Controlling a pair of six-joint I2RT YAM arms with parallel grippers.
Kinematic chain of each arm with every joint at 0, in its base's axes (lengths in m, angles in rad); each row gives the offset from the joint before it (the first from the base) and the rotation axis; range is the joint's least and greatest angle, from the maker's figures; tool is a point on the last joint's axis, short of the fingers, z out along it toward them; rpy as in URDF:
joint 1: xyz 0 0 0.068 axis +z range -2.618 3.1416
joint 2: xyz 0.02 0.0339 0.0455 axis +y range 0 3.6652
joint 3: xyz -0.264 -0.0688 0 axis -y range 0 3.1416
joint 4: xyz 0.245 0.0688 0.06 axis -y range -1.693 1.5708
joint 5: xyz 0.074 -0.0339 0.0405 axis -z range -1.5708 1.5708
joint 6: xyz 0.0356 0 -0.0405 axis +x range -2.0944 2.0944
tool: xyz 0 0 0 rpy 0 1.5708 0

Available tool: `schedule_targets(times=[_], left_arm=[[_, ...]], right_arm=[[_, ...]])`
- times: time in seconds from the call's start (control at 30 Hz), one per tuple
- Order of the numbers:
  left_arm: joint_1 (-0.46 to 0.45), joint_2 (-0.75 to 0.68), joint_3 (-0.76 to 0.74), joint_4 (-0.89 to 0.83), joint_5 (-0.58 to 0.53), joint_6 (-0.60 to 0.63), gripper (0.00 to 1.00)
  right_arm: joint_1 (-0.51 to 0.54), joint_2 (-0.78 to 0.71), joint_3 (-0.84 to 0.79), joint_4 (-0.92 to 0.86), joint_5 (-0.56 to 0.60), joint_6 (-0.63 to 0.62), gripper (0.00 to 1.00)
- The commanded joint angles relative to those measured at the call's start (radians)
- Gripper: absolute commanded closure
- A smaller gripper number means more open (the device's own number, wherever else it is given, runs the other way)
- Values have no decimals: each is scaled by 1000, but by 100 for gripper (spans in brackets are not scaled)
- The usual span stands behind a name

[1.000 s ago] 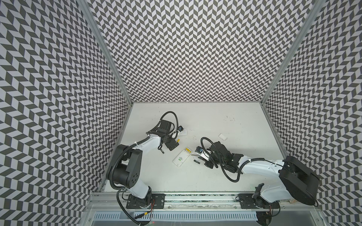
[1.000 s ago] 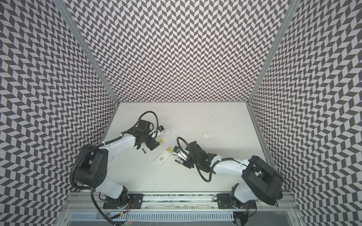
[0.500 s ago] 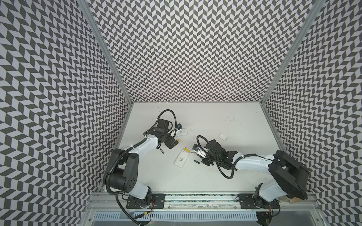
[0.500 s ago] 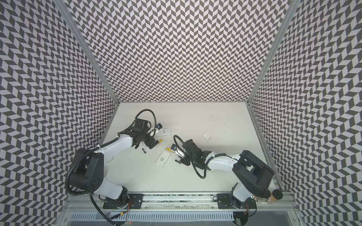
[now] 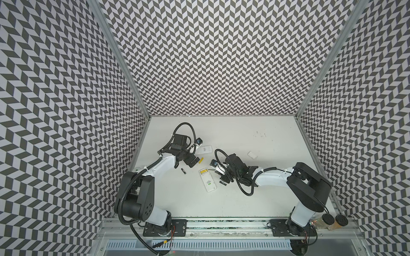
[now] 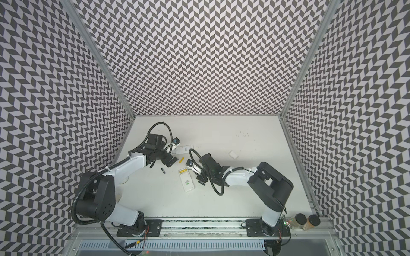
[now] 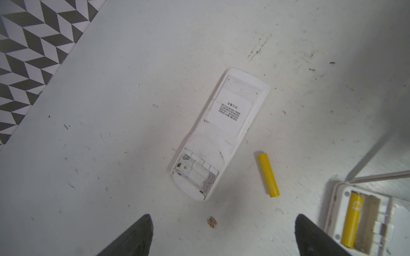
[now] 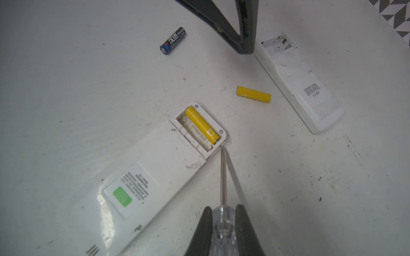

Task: Unload the batteries from the remote control
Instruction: 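Bring the right gripper's screwdriver to the remaining yellow battery while the left gripper returns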

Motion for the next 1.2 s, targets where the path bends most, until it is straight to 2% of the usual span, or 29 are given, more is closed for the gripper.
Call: schedule_targets(times=[0.0, 0.07, 0.17, 0.27, 0.37, 0.53, 0.7, 0.87, 1.03, 1.1, 1.17], left_arm=[[15, -28, 5, -28, 59, 31, 0], [14, -28, 15, -73, 94, 82, 0], [15, -21, 61, -231, 196, 191, 0], [16, -12, 54, -423, 319, 424, 0], [20, -2, 57, -586, 323, 633, 0], [56, 15, 26, -572, 299, 796, 0], [62, 36, 8, -498, 308, 852, 0], [62, 94, 34, -490, 351, 877, 0], [64, 174, 63, -548, 397, 949, 1], [66, 215, 96, -583, 413, 949, 5], [76, 247, 119, -616, 432, 971, 8]], right_arm=[[16, 29, 36, 46, -79, -30, 100], [24, 47, 60, 32, -103, -36, 100], [36, 52, 79, 22, -131, -47, 100], [40, 44, 58, 56, -181, -53, 100], [42, 42, 78, 23, -164, -64, 100], [39, -23, 25, 66, -118, -80, 100], [43, -109, -41, 114, -120, -92, 100], [55, -174, -111, 185, -149, -186, 100], [70, -173, -158, 225, -179, -341, 100], [87, -168, -166, 214, -188, -431, 100], [97, -165, -179, 252, -163, -448, 100]])
